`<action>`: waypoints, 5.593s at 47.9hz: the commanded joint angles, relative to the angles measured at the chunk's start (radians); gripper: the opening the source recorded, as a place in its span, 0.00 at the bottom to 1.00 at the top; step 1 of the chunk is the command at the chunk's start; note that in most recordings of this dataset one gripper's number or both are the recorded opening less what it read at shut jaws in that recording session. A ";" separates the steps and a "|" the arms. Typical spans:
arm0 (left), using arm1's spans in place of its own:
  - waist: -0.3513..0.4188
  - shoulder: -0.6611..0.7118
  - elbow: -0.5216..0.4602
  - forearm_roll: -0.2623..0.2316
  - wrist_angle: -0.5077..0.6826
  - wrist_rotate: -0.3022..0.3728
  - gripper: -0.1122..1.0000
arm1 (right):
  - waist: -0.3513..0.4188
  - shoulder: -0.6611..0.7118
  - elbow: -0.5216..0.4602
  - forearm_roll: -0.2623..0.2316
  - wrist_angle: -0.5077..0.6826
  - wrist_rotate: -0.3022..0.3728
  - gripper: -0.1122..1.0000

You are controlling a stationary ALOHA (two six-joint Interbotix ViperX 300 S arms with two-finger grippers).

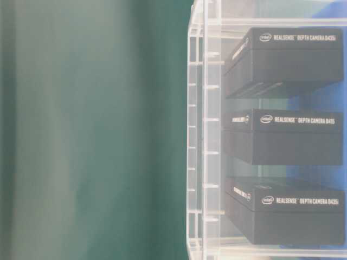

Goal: Take the box out of the case with the left arm.
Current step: 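Raise the left gripper and open it above the case's left side, then move the open left gripper over the middle black RealSense box, then lower the left gripper around the middle box and close on it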

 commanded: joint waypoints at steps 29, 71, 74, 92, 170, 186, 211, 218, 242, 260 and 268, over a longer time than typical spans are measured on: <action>-0.003 0.044 -0.031 -0.006 -0.014 0.066 0.92 | -0.002 0.000 -0.025 -0.031 -0.003 0.002 0.12; -0.058 0.115 -0.074 -0.008 -0.103 -0.023 0.92 | -0.002 0.000 -0.025 -0.031 -0.003 0.002 0.12; -0.078 0.161 -0.106 -0.008 -0.127 -0.041 0.92 | -0.002 0.000 -0.025 -0.031 -0.003 0.002 0.12; -0.206 0.446 -0.348 -0.008 -0.132 -0.150 0.92 | -0.002 0.000 -0.023 -0.031 -0.003 0.002 0.12; -0.264 0.985 -0.954 0.006 -0.086 -0.184 0.92 | 0.000 -0.018 -0.015 -0.031 -0.003 0.002 0.12; -0.264 0.986 -0.951 0.005 -0.089 -0.186 0.92 | 0.000 -0.017 -0.015 -0.031 -0.003 0.002 0.12; -0.264 0.986 -0.945 0.009 -0.089 -0.184 0.92 | -0.002 -0.018 -0.015 -0.031 -0.003 0.002 0.12; -0.264 0.986 -0.943 0.009 -0.089 -0.186 0.92 | -0.002 -0.018 -0.015 -0.031 -0.003 0.002 0.12; -0.264 0.985 -0.839 0.025 -0.173 -0.190 0.92 | 0.000 -0.018 -0.015 -0.031 -0.003 0.002 0.12; -0.265 0.969 -0.687 0.032 -0.293 -0.206 0.92 | -0.002 -0.018 -0.014 -0.031 -0.003 0.002 0.12; -0.265 0.963 -0.629 0.049 -0.357 -0.236 0.92 | -0.002 -0.018 -0.014 -0.031 -0.003 0.002 0.12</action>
